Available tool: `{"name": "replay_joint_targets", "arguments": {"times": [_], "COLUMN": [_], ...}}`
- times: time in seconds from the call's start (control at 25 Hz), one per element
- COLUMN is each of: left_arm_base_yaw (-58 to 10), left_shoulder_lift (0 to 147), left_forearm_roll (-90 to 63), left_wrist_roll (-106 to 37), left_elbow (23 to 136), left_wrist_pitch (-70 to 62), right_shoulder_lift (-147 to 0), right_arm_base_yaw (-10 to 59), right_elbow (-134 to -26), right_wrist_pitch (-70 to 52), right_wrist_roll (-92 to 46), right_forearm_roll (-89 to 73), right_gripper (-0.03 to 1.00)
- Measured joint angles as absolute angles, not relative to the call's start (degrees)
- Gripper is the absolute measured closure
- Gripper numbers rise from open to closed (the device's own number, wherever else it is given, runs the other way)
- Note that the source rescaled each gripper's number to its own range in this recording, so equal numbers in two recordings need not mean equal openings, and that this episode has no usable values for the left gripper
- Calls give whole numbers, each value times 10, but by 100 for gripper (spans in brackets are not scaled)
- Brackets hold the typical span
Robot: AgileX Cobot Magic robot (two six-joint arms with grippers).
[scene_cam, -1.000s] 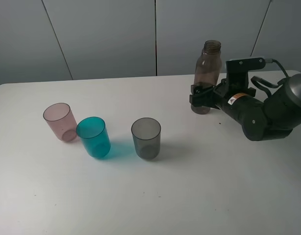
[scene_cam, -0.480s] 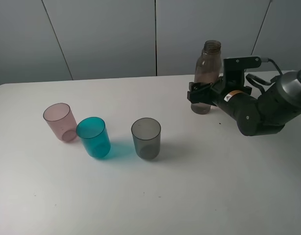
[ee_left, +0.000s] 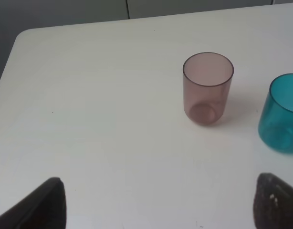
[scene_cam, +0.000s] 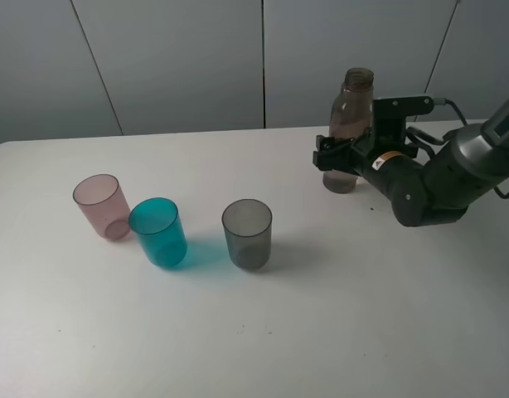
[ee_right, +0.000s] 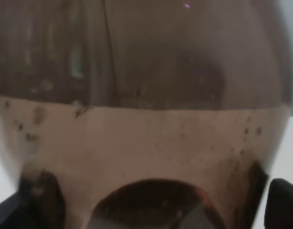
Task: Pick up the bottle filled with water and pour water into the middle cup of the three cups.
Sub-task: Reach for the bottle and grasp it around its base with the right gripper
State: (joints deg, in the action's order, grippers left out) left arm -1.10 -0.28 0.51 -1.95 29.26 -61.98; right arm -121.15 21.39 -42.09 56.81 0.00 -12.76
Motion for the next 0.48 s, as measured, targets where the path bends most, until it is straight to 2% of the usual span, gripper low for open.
{"name": "replay_joint_targets", "arguments": {"times": [0.48], "left_arm_base_yaw": [-11], "left_shoulder_lift": [-3], "left_forearm_roll": [5], "left_wrist_roll": [-19], "left_elbow": [293], "left_wrist_pitch": [-620], "right_shoulder_lift": [-1215], "right_arm_base_yaw": [207], "right_elbow": [-439], "right_wrist_pitch": [567], "right_wrist_roll": [7], "right_forearm_roll": [-109], "right_gripper": [9]}}
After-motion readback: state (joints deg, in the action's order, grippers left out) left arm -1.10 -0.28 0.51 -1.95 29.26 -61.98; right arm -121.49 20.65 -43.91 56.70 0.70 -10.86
